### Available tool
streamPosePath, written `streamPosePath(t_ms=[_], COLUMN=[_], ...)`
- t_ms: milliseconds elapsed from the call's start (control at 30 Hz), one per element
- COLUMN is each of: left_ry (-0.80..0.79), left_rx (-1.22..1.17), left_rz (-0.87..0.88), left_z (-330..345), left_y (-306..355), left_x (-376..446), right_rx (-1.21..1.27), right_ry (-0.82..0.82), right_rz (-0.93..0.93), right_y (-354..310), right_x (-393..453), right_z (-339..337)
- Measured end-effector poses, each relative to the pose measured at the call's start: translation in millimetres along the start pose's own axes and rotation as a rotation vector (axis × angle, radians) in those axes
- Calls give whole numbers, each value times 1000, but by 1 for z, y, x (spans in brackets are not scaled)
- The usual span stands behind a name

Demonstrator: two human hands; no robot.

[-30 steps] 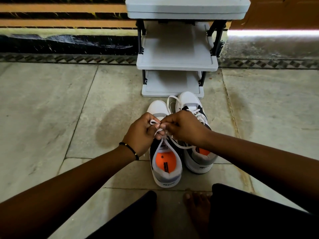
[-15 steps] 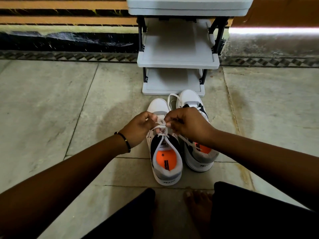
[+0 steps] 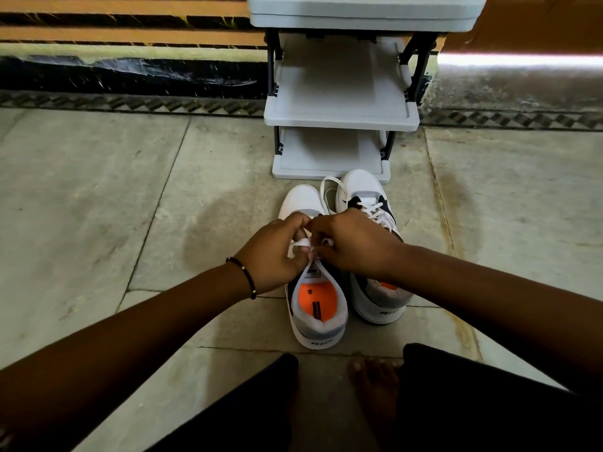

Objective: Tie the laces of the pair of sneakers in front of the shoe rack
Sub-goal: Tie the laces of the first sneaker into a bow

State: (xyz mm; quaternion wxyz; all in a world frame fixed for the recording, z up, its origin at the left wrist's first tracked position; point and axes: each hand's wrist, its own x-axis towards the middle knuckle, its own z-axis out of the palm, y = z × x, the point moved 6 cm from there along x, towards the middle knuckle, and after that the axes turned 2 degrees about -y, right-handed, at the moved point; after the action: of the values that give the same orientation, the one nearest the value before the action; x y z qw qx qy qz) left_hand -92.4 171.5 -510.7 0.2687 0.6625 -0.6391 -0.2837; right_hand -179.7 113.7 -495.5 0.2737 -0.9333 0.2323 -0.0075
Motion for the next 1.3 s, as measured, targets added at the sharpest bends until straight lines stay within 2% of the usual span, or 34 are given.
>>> streamPosePath(t_ms=[100,200,300,433,600,733,867,967,1100,1233,1300], left_ry=[50,36,-44,-222,-321,-189,21,112,106,133,164], left_rx=[19,29,5,-192,-348,-487,-286,-216,-220,-357,-412], left_rz=[28,24,-67,-180,-283,-378,-306,-356,-525,-681,-747], left_z=[-4,-5,-5,0,13,10,-6,-15,-21,-14,-13], left_y=[3,5,2,-9,-12,-22,-26,-40,-69,-80,-86], left_x=[-1,-2,2,7,3,3,5,4,-5,-10,-12], right_rx=[144,349,210,2,-17,39,13,45,123,40,88], right_ry=[14,-55,10,64,110,124,95,84,70,34,43], right_rz=[130,274,183,75,59,83,71,93,177,233,261], right_y=[6,15,12,5,-1,0,0,8,27,36,38], right_x=[0,-3,-2,-6,-7,-8,-9,-17,-33,-41,-41], right_z=[0,6,-1,1,1,-1,3,3,2,9,11])
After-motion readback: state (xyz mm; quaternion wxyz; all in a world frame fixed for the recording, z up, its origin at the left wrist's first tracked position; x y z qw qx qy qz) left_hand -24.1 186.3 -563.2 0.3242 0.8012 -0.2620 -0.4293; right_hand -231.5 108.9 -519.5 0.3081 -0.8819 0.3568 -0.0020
